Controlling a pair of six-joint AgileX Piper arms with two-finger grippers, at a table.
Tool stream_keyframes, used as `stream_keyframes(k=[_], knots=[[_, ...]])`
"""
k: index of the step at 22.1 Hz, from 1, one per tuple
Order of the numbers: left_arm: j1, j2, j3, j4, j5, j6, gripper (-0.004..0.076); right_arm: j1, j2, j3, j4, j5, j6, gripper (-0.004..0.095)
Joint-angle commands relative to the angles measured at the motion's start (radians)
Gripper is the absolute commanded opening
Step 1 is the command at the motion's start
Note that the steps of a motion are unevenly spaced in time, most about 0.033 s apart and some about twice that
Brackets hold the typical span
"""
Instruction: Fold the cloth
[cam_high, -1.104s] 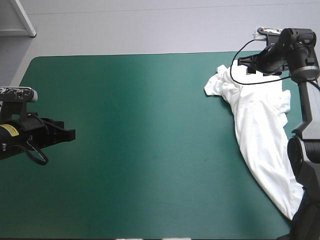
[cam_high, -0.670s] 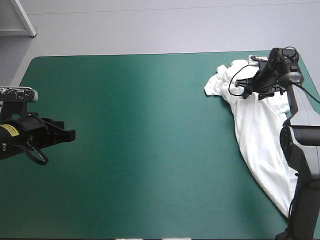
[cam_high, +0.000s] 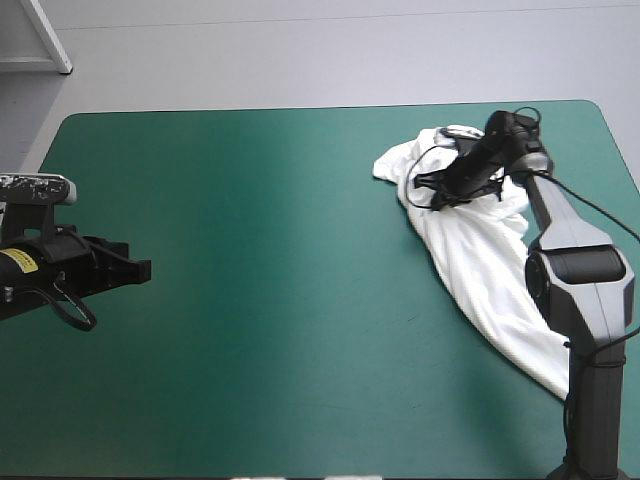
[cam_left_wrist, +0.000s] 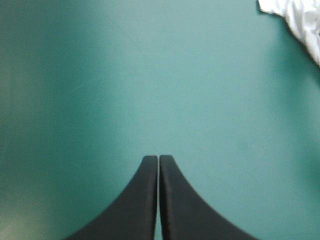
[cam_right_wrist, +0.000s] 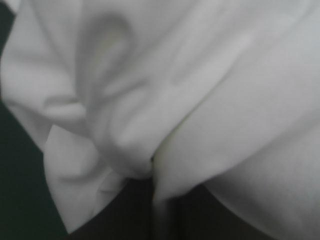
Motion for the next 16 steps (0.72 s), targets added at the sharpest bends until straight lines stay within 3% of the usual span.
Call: stream_keyframes(k=[1, 6, 11, 16], knots=[[-0.002, -0.010, -0.021, -0.022, 0.016, 0.000, 0.0008, 0.143, -0.101, -0.016, 0.102, 0.034, -0.018, -0.0009], [-0.002, -0.010, -0.021, -0.026, 0.013, 0.000, 0.0008, 0.440, -0.149, -0.016, 0.178, 0.034, -0.030, -0.0009], [-0.002, -0.010, -0.021, -0.026, 0.012, 0.000, 0.0008, 0.628, -0.172, -0.016, 0.128, 0.034, -0.019, -0.0011], [-0.002, -0.010, -0.021, -0.026, 0.002, 0.000, 0.0008, 0.674, -0.168, -0.016, 0.117, 0.030, -0.015, -0.0019]])
